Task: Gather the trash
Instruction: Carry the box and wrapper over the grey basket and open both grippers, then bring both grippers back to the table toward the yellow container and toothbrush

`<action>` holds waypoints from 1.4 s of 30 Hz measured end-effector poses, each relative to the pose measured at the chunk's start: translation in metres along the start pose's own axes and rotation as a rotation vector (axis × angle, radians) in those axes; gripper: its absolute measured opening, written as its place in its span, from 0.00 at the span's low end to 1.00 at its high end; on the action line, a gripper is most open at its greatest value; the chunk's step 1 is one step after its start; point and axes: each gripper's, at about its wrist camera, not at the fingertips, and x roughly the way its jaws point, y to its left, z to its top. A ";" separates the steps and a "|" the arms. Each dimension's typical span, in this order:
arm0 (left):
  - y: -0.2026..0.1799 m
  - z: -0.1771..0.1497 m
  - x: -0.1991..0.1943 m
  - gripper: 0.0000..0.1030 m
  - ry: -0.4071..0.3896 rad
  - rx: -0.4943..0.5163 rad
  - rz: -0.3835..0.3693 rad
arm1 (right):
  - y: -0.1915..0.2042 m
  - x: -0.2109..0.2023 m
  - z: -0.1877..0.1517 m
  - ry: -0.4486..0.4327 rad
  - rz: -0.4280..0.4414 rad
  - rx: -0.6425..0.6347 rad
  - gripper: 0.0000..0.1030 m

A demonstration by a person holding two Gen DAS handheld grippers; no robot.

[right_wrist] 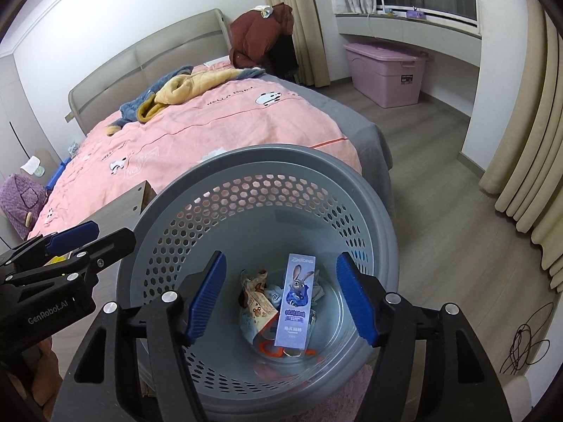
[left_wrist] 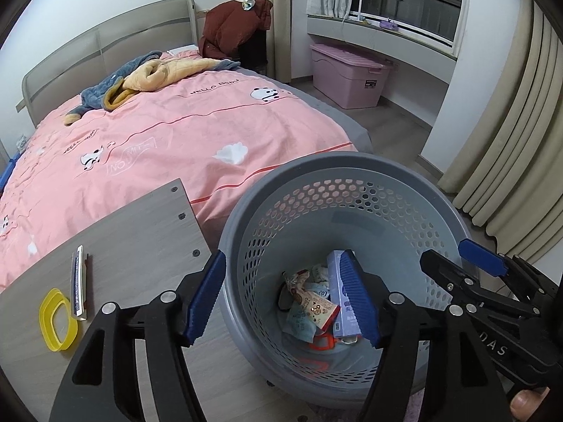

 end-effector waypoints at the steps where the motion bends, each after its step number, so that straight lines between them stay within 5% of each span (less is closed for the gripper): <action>1: 0.001 0.000 -0.001 0.63 -0.001 -0.003 0.003 | 0.001 -0.001 0.000 -0.003 0.000 0.001 0.63; 27: 0.026 -0.016 -0.025 0.66 -0.045 -0.067 0.037 | 0.019 -0.010 -0.008 -0.019 -0.007 -0.021 0.77; 42: 0.092 -0.043 -0.034 0.66 -0.039 -0.187 0.118 | 0.068 -0.009 -0.019 -0.013 0.018 -0.107 0.93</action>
